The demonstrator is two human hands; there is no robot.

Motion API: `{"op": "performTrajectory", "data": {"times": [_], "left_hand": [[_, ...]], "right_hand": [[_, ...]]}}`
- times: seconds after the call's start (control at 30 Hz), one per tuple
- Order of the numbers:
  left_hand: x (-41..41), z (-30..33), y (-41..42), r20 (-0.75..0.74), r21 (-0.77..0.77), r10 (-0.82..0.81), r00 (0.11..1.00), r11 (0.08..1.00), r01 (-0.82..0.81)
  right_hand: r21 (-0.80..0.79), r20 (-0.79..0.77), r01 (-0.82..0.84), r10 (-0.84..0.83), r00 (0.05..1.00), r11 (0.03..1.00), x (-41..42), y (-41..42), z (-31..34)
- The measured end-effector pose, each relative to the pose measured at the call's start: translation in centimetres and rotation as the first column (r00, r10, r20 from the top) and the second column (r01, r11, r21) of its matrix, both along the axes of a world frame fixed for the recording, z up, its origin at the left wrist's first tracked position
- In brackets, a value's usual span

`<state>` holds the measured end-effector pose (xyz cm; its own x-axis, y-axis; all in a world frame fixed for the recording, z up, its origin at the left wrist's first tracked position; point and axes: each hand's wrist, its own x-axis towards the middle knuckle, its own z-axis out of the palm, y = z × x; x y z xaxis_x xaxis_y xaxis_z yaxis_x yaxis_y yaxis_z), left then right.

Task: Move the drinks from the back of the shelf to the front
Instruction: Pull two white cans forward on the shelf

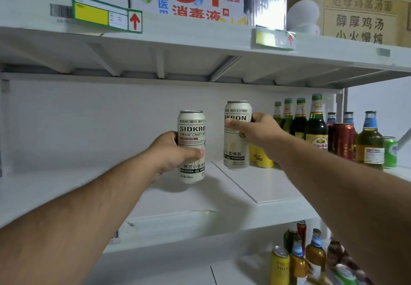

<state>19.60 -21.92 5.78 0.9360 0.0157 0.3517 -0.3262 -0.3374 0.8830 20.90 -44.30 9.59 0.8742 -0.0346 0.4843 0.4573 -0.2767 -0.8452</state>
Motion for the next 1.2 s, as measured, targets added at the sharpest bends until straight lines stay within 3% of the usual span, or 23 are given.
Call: {"op": "performTrajectory", "data": {"times": [0.6,1.2], "left_hand": [[8.8,-0.3,-3.5,-0.009,0.019,-0.012,1.0,1.0,0.012],[12.1,-0.5,-5.5,-0.036,0.012,0.176,0.984,0.984,-0.176]], "right_hand": [[0.009,-0.06,0.022,-0.021,0.998,1.0,12.6,-2.5,-1.7],[-0.035,-0.131,-0.146,0.14,0.981,0.989,23.4,-3.1,-3.2]]}}
